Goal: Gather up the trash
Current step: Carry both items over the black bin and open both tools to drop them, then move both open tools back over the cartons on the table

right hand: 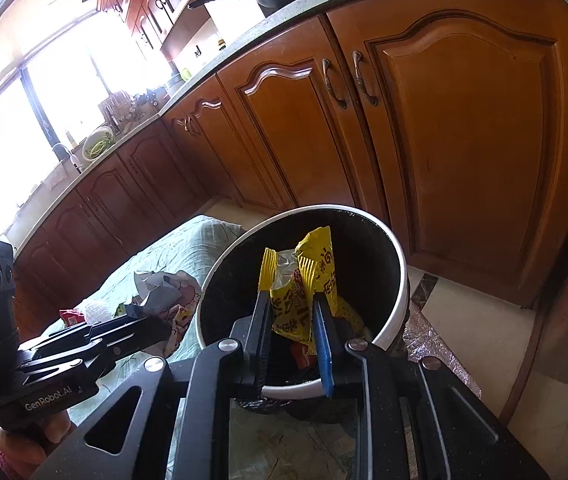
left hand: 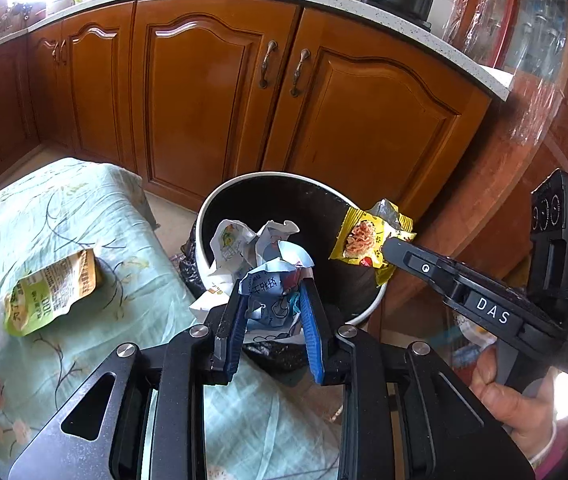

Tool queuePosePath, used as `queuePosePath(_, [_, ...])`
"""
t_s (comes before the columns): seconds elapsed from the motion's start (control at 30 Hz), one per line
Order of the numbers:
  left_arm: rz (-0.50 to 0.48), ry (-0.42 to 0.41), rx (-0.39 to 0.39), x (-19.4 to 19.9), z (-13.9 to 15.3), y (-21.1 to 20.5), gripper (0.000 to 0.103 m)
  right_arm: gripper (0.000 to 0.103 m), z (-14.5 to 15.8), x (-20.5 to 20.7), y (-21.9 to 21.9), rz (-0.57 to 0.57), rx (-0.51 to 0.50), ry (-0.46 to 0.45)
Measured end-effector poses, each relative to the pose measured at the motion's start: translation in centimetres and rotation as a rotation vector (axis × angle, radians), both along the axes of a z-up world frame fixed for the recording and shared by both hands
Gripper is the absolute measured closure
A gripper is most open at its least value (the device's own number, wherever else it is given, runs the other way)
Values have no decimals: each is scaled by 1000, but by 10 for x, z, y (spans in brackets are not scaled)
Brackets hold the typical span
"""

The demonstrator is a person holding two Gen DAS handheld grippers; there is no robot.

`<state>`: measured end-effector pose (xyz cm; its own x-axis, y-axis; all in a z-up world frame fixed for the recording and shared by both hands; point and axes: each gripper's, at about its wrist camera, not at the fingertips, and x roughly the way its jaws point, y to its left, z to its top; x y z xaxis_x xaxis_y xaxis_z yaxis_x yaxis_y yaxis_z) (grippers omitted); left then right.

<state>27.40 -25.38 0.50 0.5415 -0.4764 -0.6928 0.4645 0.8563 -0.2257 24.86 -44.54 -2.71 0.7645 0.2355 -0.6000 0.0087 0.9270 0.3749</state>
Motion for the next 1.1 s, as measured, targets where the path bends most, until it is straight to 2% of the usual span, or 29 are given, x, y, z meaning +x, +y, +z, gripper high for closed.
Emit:
queuePosePath(0.23, [-16, 24, 23, 21, -9, -21, 78, 79, -7, 17, -5, -1, -12, 33])
queuePosePath(0.37, [-28, 43, 33, 29, -14, -28, 74, 64, -11, 24, -13, -11, 3, 52])
queuePosePath(0.43, [-28, 50, 40, 31, -17, -29, 68, 57, -13, 25, -17, -21, 22, 56])
queuePosePath(0.5, [-26, 56, 38, 30, -19, -28, 66, 57, -14, 23, -19, -33, 30, 54])
queuePosePath(0.53, [-23, 58, 38, 30, -19, -28, 61, 52, -13, 21, -20, -36, 35, 49])
queuePosePath(0.6, [-11, 63, 30, 29, -20, -22, 56, 45, -13, 18, -21, -45, 42, 44])
queuePosePath(0.7, [7, 70, 7, 22, -22, -10, 55, 40, -11, 13, -19, -49, 52, 33])
queuePosePath(0.77, [21, 70, -8, 13, -22, 0, 54, 31, -10, 11, -16, -48, 61, 25])
queuePosePath(0.83, [36, 71, -22, 3, -23, 11, 53, 26, -9, 5, -10, -42, 66, 12])
queuePosePath(0.97, [71, 63, -34, -15, -24, 32, 53, 18, -10, -6, 6, -14, 77, -4])
queuePosePath(1.1, [121, 70, -58, -33, -26, 61, 52, 16, -11, -17, 27, 28, 94, -14])
